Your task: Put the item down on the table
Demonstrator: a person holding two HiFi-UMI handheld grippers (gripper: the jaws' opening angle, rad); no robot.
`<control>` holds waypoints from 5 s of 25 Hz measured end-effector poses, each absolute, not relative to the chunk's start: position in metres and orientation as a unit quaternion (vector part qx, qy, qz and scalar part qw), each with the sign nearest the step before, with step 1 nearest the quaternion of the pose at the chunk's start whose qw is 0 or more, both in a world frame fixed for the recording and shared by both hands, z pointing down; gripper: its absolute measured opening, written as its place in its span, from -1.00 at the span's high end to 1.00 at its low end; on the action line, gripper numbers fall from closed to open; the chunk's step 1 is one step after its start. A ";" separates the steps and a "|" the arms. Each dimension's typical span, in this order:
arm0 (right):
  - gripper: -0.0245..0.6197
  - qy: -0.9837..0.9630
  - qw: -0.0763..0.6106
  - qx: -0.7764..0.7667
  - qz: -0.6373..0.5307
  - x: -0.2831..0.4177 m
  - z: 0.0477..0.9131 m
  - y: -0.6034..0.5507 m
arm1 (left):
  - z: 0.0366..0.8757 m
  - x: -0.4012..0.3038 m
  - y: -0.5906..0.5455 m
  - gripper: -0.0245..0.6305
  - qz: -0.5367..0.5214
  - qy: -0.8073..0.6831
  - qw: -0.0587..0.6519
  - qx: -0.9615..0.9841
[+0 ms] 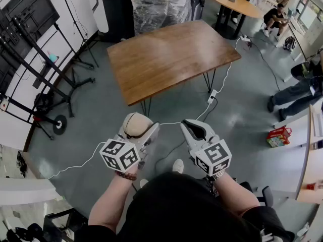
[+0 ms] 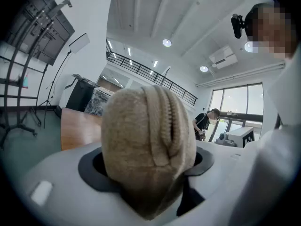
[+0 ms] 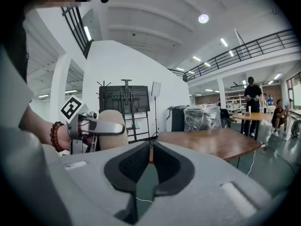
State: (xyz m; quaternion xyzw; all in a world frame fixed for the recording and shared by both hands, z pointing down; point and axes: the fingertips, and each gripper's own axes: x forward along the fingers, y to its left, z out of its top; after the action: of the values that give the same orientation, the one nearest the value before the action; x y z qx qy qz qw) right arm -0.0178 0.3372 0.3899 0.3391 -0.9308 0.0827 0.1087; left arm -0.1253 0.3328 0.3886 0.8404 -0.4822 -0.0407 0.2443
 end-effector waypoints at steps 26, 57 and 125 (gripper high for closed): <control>0.15 -0.956 0.118 0.247 0.103 0.009 0.398 0.236 | 0.390 -0.078 0.189 -0.20 -0.156 -0.472 0.350 0.794; -0.41 -0.960 0.263 0.097 -0.011 -0.163 0.414 0.082 | 0.375 -0.164 0.031 -0.19 -0.216 -0.446 0.356 0.792; -0.13 -0.869 0.318 0.340 0.165 0.147 0.551 -0.457 | 0.455 -0.020 -0.288 0.47 -0.017 -0.523 0.333 0.784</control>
State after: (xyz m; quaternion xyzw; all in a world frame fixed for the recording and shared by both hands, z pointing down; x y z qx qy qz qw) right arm 0.1469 -0.4567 0.5508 0.3401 -0.8695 0.1650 0.3180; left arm -0.0201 -0.2882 0.4546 0.7840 -0.5235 -0.0175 0.3331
